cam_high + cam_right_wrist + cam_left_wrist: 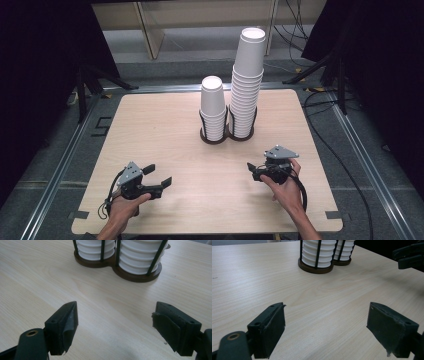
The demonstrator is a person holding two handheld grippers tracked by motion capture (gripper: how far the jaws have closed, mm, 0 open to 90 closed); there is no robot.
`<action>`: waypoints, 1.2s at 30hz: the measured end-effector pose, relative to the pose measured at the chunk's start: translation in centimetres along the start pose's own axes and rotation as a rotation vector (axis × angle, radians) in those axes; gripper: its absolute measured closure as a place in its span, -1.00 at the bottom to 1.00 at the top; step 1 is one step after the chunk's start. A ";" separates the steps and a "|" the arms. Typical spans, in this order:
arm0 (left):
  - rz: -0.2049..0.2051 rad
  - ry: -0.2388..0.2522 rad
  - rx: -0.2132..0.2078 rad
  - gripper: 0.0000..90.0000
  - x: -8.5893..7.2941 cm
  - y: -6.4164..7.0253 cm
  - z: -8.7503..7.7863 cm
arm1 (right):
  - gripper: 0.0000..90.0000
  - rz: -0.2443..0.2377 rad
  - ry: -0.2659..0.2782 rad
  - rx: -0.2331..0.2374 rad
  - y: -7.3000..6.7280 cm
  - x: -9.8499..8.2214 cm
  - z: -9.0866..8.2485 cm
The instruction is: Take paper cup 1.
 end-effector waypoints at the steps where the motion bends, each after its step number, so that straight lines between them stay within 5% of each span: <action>1: 0.003 0.000 0.000 -0.68 0.0 0.0 0.0 | -0.54 0.003 0.000 0.000 0.0 0.0 0.0; 18: 0.016 -0.001 0.004 -0.68 0.2 -0.1 0.0 | -0.57 0.012 0.015 0.013 -0.1 0.4 0.2; 21: 0.014 -0.001 0.004 -0.68 0.1 -0.2 0.0 | -0.56 0.032 0.026 0.049 -0.5 0.9 0.4; 25: 0.035 -0.007 0.014 -0.68 0.3 -0.3 -0.1 | -0.56 0.020 0.063 0.039 -0.6 2.0 0.3; 27: 0.027 -0.009 0.013 -0.68 0.2 -0.2 0.0 | -0.56 0.040 0.085 0.085 -0.8 2.6 0.5; 34: 0.036 0.000 0.007 -0.68 0.3 -0.4 0.0 | -0.56 0.016 0.107 0.074 -0.9 4.6 0.6; 36: 0.010 0.005 0.003 -0.68 0.2 -0.3 0.1 | -0.56 0.011 0.107 0.071 -0.6 5.2 0.5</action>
Point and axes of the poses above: each handheld gripper's, and its own axes: z roughly forward along the jaws, x roughly out of its top, y roughly to its right, the point moved 4 cm from there along z, roughly forward along the jaws, and after that the axes turned 14 degrees about -z, right-handed, at the moved point
